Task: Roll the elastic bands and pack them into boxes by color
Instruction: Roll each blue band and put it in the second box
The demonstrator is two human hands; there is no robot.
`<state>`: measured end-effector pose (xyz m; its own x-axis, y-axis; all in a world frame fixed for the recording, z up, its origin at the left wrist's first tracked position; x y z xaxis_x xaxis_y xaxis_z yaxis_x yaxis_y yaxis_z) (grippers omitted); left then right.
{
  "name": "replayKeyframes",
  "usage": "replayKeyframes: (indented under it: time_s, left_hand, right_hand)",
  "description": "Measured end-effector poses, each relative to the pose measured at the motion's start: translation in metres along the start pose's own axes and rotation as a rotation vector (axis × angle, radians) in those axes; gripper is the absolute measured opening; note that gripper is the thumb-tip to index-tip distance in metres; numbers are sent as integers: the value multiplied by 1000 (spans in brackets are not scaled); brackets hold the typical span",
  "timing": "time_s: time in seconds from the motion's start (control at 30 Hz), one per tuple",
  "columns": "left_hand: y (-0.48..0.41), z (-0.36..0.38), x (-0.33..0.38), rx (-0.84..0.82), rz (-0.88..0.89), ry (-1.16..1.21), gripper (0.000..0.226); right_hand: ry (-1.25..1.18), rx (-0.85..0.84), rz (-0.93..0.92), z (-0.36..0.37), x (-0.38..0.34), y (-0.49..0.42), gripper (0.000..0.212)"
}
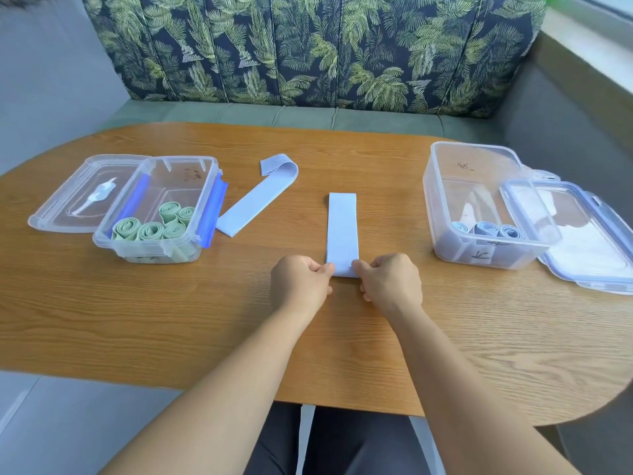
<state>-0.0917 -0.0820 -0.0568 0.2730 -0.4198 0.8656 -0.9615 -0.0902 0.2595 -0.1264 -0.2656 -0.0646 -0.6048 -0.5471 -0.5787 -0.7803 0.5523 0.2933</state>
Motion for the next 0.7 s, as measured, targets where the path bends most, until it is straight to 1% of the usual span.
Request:
replayKeyframes:
  time_s: [0.17,0.4,0.7]
  left_hand:
    - [12,-3,-1,-8,14,-15,27]
    - [50,-3,-16,-34,63,-10,29]
    - [87,1,-25,-65,66,-42,30]
  right_hand:
    - [-4,6,-31,1,6,14,35]
    - [16,37,-47,-5,29,50,37]
    - [52,55,-26,-13,55,80,37]
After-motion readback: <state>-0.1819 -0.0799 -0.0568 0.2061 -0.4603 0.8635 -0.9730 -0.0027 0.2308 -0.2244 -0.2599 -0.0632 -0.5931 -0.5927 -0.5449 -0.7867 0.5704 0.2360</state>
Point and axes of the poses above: each hand's wrist, its own y-axis away from the middle knuckle, its own z-axis out of the palm, x = y × z, the point moved 9 cm from there along -y, towards the middle knuckle, and after that the axes turned 9 degrees about y, right-handed, at the moved point
